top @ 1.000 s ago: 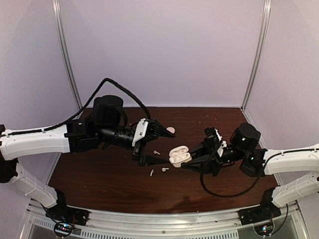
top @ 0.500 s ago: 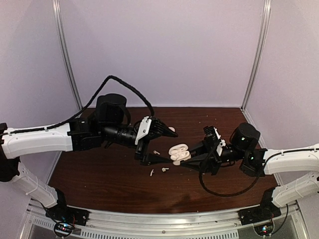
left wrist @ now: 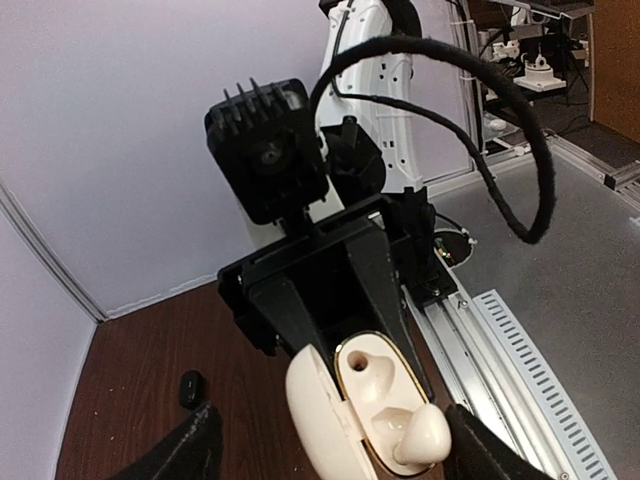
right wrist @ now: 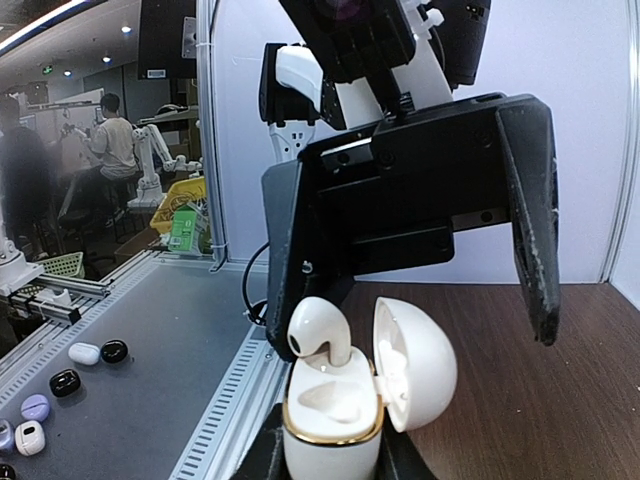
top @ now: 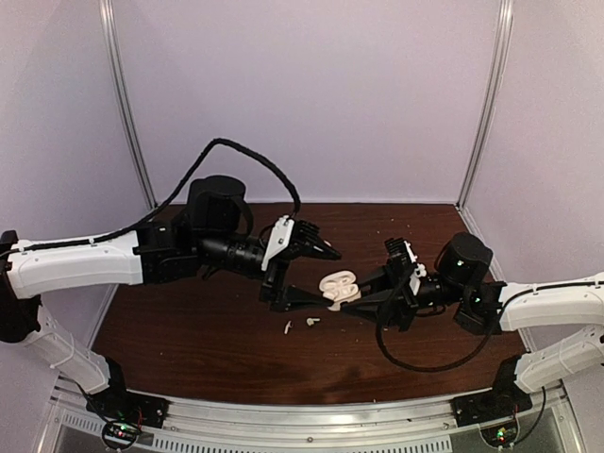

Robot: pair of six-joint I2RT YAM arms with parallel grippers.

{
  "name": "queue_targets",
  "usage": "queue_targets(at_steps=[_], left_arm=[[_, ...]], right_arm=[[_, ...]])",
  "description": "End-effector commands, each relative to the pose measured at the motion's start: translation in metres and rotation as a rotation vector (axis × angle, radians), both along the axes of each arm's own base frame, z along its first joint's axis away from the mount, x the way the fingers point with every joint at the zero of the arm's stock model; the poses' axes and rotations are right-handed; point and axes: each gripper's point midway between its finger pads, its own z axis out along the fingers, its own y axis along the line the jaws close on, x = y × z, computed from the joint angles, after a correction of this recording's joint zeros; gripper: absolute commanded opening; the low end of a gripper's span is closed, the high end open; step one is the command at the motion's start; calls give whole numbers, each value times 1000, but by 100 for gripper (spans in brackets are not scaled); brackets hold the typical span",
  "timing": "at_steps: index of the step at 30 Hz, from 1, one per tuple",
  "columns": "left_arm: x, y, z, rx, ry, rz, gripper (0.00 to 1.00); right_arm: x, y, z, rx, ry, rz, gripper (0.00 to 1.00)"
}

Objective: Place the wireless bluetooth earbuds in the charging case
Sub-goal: Adjust the left earbud in the left side groove of the charging case.

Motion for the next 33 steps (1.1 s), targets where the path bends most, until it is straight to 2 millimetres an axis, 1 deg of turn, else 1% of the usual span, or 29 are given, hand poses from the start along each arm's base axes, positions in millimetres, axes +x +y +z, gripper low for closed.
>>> queue_targets(at_steps=[1,6,10,12,16,18,19,20,23,26,29,33], left_arm=[[12,-9,18,-45,31,58,76],[20,-13,14,-38,103,102,74],[22,-14,12,-42,154,122,74],[21,-15,8,-37,171,119,74],[28,-17,8,-50,238,167,75],[24,-19,7,-52,259,140,75],[18,-19,7,-54,257,107,76],[12,-17,5,-54,251,72,79],[-5,-7,11,-105,206,8,86],[-7,2,21,-146,168,21,88],[-7,5,24,-139,154,28,88],[-6,9,34,-160,159,49,87]], right_arm=[[-3,-3,13,37,-37,-5,0],[2,-7,17,57,-58,-62,0],[5,-13,25,95,-86,-114,0],[6,-16,28,109,-97,-125,0],[4,-18,30,122,-104,-124,0],[4,-18,29,120,-101,-124,0],[4,-18,28,118,-98,-125,0],[4,-18,27,117,-96,-126,0],[6,-18,27,119,-84,-137,0],[8,-19,26,117,-78,-149,0],[9,-18,26,116,-71,-155,0],[10,-17,23,109,-68,-157,0]])
